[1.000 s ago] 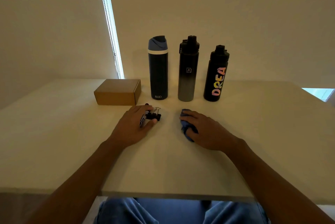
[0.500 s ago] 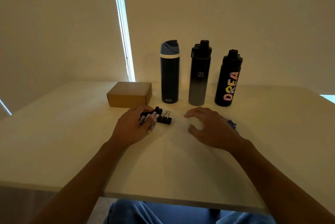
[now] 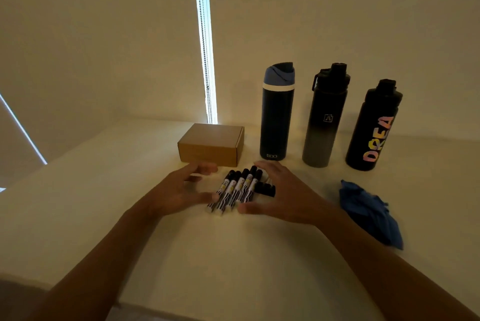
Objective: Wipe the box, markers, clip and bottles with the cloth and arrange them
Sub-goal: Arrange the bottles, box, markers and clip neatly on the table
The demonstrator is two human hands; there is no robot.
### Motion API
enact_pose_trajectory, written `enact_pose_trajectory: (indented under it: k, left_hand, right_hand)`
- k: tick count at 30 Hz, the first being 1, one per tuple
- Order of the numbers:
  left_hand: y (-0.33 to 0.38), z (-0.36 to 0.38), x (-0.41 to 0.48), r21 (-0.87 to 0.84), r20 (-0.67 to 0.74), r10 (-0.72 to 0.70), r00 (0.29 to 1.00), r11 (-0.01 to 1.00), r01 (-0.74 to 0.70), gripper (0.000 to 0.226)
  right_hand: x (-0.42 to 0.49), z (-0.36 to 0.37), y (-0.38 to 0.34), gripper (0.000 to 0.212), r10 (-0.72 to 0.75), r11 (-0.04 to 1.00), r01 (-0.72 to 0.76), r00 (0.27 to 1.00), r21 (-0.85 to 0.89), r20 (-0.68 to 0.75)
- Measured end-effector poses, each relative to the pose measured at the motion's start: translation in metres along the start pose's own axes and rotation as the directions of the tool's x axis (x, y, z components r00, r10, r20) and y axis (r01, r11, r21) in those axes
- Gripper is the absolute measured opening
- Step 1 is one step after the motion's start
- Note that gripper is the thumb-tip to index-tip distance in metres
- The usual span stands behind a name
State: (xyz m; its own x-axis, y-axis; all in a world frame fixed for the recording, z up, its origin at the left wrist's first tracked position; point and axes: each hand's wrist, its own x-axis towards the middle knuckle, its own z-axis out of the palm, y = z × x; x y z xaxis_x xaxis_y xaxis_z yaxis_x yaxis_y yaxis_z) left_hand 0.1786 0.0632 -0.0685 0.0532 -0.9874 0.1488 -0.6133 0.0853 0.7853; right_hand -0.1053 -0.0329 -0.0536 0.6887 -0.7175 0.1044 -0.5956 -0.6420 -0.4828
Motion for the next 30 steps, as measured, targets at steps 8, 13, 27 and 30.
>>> enact_pose_trajectory:
  k: [8, 13, 27, 30]
  left_hand:
    - [0.012, -0.012, 0.014, 0.134, 0.348, -0.035, 0.937, 0.991, -0.013, 0.138]
    - [0.011, -0.015, 0.025, 0.136, 0.403, -0.010, 0.915, 0.990, -0.049, 0.143]
    - [0.020, -0.004, 0.034, 0.179, 0.372, -0.010, 0.928, 0.982, -0.061, 0.144]
    - [0.025, -0.006, 0.030, 0.152, 0.329, 0.008, 0.944, 0.987, -0.061, 0.144]
  right_hand:
    - [0.025, 0.011, -0.003, 0.149, 0.069, 0.995, -0.062, 0.994, -0.080, 0.082]
    - [0.031, 0.014, -0.002, 0.146, 0.065, 0.994, -0.054, 0.992, -0.099, 0.108]
    - [0.030, 0.011, 0.004, 0.135, 0.028, 0.995, -0.019, 0.996, -0.094, 0.086]
    - [0.026, 0.008, 0.007, 0.133, 0.031, 0.997, -0.026, 0.998, -0.068, 0.062]
